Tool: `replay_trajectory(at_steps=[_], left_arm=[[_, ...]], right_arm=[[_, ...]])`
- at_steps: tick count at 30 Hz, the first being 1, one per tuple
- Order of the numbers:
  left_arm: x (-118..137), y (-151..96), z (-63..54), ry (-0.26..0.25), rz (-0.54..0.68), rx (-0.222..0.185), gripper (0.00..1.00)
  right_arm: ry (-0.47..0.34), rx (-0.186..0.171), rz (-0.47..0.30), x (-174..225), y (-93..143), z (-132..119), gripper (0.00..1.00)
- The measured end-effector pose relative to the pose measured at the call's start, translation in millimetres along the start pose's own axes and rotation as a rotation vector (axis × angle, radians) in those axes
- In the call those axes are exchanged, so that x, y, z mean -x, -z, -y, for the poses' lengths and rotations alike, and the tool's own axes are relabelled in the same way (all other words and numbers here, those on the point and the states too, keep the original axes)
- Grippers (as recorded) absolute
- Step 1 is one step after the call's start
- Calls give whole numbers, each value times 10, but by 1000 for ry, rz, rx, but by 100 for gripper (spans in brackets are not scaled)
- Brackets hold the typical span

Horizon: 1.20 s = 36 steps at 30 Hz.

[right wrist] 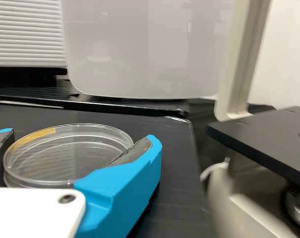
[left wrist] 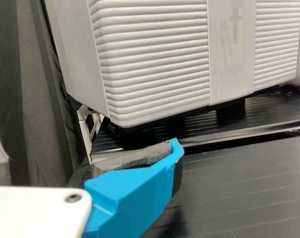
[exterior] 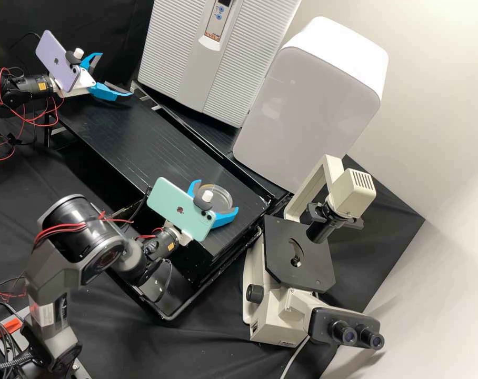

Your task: Place the petri dish on the microscope

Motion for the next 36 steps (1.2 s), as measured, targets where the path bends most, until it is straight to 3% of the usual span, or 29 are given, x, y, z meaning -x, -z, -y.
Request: replay_trajectory(at_steps=[8, 14, 20, 26, 36], left_arm=[[0, 0, 0, 0, 0, 0, 100], [0, 0, 0, 0, 0, 0, 100], [0, 0, 0, 0, 0, 0, 100], [0, 0, 0, 0, 0, 0, 100], [0, 0, 0, 0, 0, 0, 100]], right_arm=[[-205, -61, 16, 214, -183, -446, 0], [-289, -71, 75, 202, -384, -632, 0], [-281, -33, 162, -49, -687, -667, 0], [-336, -6, 220, -160, -900, -811, 0], [-413, -15, 273, -229, -1097, -969, 0]])
